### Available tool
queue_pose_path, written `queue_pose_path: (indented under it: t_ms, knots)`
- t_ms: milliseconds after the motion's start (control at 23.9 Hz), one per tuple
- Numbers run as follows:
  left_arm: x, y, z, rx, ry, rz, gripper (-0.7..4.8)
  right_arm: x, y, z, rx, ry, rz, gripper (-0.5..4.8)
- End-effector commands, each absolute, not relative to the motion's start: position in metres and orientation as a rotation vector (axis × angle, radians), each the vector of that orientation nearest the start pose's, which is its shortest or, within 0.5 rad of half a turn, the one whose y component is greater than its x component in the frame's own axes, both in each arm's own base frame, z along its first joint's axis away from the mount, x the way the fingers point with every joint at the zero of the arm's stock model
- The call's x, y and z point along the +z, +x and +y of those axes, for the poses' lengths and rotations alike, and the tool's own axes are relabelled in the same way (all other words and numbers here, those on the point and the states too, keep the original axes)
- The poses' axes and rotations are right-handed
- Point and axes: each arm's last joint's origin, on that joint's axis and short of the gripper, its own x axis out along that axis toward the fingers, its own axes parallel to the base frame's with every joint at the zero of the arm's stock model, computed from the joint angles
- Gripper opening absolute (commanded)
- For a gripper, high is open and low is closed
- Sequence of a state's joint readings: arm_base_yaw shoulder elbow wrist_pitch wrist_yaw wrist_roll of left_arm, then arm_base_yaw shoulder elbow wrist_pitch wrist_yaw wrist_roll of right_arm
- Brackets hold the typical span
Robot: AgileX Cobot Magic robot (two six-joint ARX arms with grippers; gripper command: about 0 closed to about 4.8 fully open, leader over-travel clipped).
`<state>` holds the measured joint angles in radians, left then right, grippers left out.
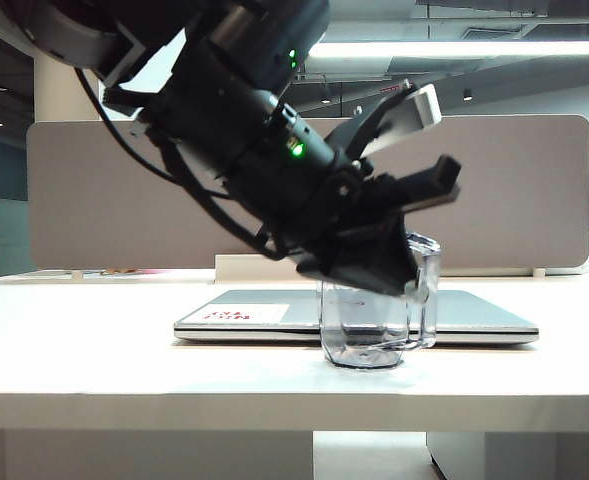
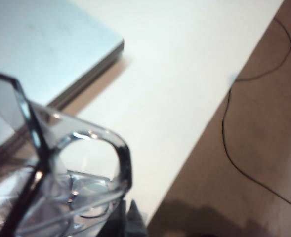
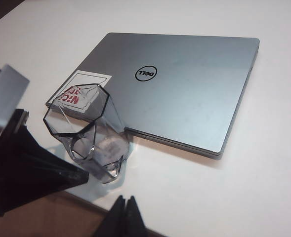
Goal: Pick up the water cup and place it on the right side of the laptop.
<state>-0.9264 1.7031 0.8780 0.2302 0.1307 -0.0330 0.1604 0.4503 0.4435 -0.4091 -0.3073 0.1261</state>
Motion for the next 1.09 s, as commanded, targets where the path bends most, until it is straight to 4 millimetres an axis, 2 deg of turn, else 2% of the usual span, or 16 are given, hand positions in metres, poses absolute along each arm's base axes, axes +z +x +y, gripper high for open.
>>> queue_pose_path:
  t_ms: [42,335,880,1090]
  knots:
    - [0.174,0.205,-0.281,-1.026,0.205,0.557,-0.04,0.240,0.112,0.027,0.435,0.149,0.435,-0.09]
    - [0.166,0.209,-0.287,-1.037,0.183,0.543,-0.04,0.240,0.112,0.027,0.434,0.148,0.436,-0.09]
    - [0.168,0.221,-0.303,-1.044,0.165,0.506,-0.04,0.239,0.112,0.026,0.411,0.145,0.446,-0.09]
    - [0.166,0.217,-0.307,-1.095,0.163,0.540,-0.04,0.238,0.112,0.026,0.410,0.145,0.451,-0.09]
